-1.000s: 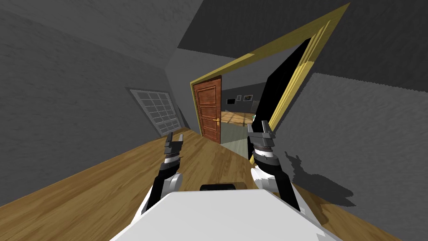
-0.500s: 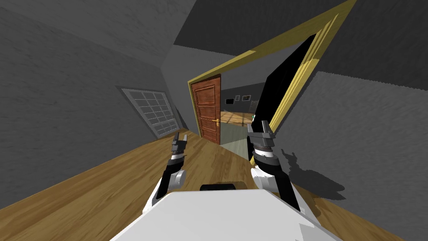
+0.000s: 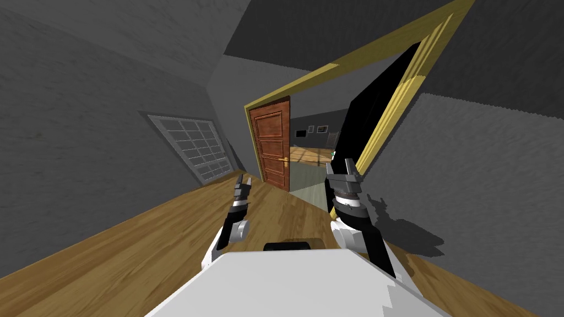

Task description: Push the door open

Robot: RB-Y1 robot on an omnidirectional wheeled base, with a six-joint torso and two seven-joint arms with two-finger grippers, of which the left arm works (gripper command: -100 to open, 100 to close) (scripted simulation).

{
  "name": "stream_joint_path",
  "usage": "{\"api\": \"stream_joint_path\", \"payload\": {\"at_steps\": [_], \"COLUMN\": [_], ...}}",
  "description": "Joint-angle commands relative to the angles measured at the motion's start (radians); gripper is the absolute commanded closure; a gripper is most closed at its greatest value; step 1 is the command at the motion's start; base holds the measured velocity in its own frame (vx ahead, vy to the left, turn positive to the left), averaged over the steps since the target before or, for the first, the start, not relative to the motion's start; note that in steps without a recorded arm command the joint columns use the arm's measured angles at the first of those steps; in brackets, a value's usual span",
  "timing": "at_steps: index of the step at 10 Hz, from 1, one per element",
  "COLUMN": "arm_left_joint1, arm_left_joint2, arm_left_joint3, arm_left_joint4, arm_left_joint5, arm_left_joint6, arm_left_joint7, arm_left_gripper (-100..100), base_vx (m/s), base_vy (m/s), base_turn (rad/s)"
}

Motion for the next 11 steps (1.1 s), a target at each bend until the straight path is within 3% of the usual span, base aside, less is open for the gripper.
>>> {"api": "stream_joint_path", "payload": {"at_steps": [1,9,10,11], "arm_left_joint1": [-0.032,-0.190,-0.190,-0.210], "arm_left_joint2": [0.008,0.018,0.018,0.019], "arm_left_joint3": [0.000,-0.025,-0.025,-0.029], "arm_left_joint4": [0.047,0.287,0.294,0.326], "arm_left_joint5": [0.001,-0.009,-0.009,-0.010], "arm_left_joint6": [0.006,0.021,0.021,0.023], "arm_left_joint7": [0.004,0.011,0.011,0.012], "arm_left_gripper": [-100,-100,-100,-100], "base_vx": [0.099,0.094,0.061,0.049], "base_vy": [0.038,0.042,0.035,0.020], "base_turn": [-0.056,-0.066,-0.027,-0.041]}}
